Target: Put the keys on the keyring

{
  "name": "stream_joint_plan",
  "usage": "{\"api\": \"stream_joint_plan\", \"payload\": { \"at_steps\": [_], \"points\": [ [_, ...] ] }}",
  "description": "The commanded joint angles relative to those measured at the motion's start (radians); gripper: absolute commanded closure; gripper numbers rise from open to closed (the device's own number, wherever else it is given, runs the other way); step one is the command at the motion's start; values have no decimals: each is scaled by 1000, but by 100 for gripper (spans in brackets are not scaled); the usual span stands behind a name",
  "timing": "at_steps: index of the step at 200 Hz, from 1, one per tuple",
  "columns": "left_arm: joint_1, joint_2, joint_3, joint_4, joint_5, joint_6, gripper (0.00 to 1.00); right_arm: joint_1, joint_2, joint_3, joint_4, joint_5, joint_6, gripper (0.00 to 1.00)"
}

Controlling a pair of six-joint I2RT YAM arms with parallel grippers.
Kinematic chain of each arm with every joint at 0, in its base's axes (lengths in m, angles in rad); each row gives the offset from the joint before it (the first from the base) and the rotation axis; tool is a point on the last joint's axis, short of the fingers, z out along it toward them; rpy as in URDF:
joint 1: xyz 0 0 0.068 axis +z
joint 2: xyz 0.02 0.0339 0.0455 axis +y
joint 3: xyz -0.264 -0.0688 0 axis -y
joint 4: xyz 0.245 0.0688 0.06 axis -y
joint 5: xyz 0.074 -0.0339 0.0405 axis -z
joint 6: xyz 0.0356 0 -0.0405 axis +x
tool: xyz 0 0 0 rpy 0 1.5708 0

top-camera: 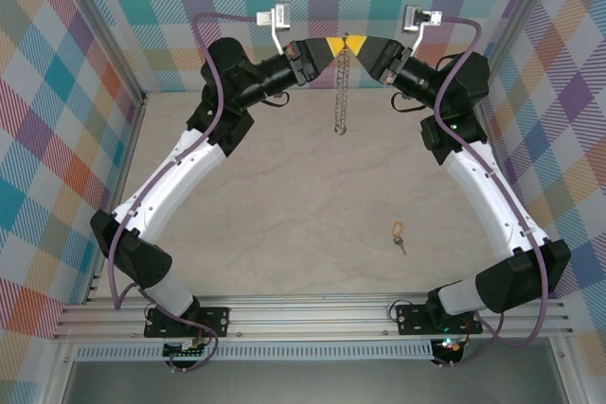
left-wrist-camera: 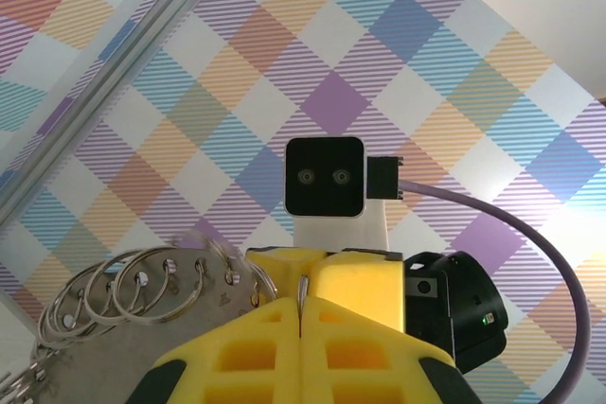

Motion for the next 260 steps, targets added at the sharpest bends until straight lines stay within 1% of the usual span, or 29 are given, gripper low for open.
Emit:
{"api": "stream_joint_plan", "payload": {
  "at_steps": [1, 7, 17, 28, 39, 56, 79, 99, 115, 135, 153, 169, 185, 217, 260],
  "points": [
    [-11, -15, 53, -51, 26, 85, 100, -12, -34, 35, -90, -22, -77, 60],
    [-11, -15, 70, -85, 36, 121, 100, -24, -46, 39, -132, -26, -95, 53],
    [-11, -15, 103, -157, 49, 193, 100, -50, -70, 37, -188, -31, -121, 43],
    [-11, -13, 141, -242, 67, 281, 100, -83, -97, 36, -252, -41, -149, 39],
    [-11, -9, 181, -328, 96, 374, 100, -119, -119, 35, -307, -61, -174, 39],
    [-11, 3, 239, -451, 130, 517, 100, -163, -143, 23, -343, -97, -188, 39],
    [-11, 19, 299, -609, 167, 669, 100, -179, -160, 38, -427, -135, -259, 40],
    [-11, 15, 299, -651, 209, 770, 100, -179, -155, 77, -485, -191, -314, 43],
    [-11, 9, 294, -669, 236, 831, 100, -179, -142, 101, -493, -253, -324, 45],
    [-11, 7, 297, -695, 253, 880, 100, -173, -120, 135, -498, -331, -323, 51],
    [-11, 8, 297, -701, 272, 898, 100, -152, -104, 171, -558, -373, -368, 55],
    [-11, 14, 303, -707, 291, 900, 100, -130, -93, 202, -630, -385, -423, 58],
    [-11, 24, 315, -717, 312, 900, 100, -118, -87, 214, -670, -385, -455, 59],
    [-11, 47, 351, -735, 336, 895, 100, -110, -77, 209, -672, -389, -461, 63],
    [-11, 69, 381, -738, 349, 885, 100, -89, -62, 202, -667, -395, -463, 64]
  ]
}}
